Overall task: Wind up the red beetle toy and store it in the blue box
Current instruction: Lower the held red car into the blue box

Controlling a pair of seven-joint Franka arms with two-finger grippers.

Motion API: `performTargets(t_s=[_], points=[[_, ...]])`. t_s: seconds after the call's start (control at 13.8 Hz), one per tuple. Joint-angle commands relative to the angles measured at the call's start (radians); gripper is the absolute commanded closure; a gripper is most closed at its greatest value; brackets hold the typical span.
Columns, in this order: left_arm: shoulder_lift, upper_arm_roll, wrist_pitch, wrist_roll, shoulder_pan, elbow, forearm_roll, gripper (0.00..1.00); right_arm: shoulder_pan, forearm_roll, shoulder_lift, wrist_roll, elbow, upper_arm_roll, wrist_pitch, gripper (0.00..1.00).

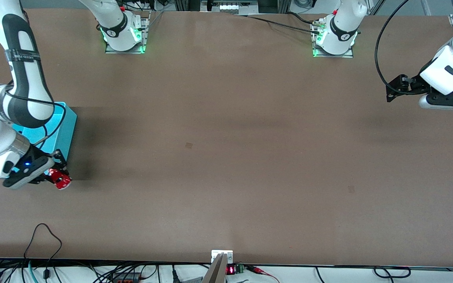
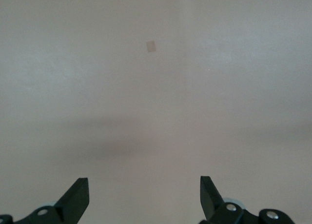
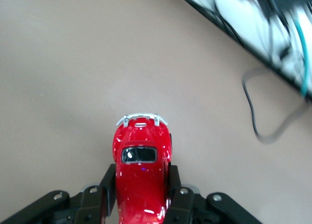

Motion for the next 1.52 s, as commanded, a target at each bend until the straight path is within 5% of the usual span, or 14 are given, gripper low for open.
performTargets(t_s=[0.0, 0.51, 0.8, 1.23, 1.45], points=[[0.001, -0.002, -0.024, 0.002, -0.003, 0.024, 0.001, 0.0, -0.035, -0.02, -0.053, 0.158, -0.031, -0.042, -0.094, 0.82], [0.003, -0.002, -0.041, 0.002, -0.004, 0.031, 0.001, 0.0, -0.247, 0.003, -0.009, 0.203, -0.04, -0.042, -0.166, 1.0], [0.003, -0.002, -0.041, 0.002, -0.004, 0.033, -0.001, 0.0, -0.23, -0.017, 0.016, 0.466, -0.046, -0.042, -0.221, 1.0], [0.003, -0.002, -0.041, 0.002, -0.004, 0.033, -0.001, 0.0, -0.228, -0.137, 0.108, 0.467, -0.055, -0.042, -0.16, 0.99], [0.004, -0.002, -0.041, 0.002, -0.004, 0.033, -0.001, 0.0, -0.236, -0.135, 0.143, 0.445, -0.055, -0.041, -0.097, 0.92]])
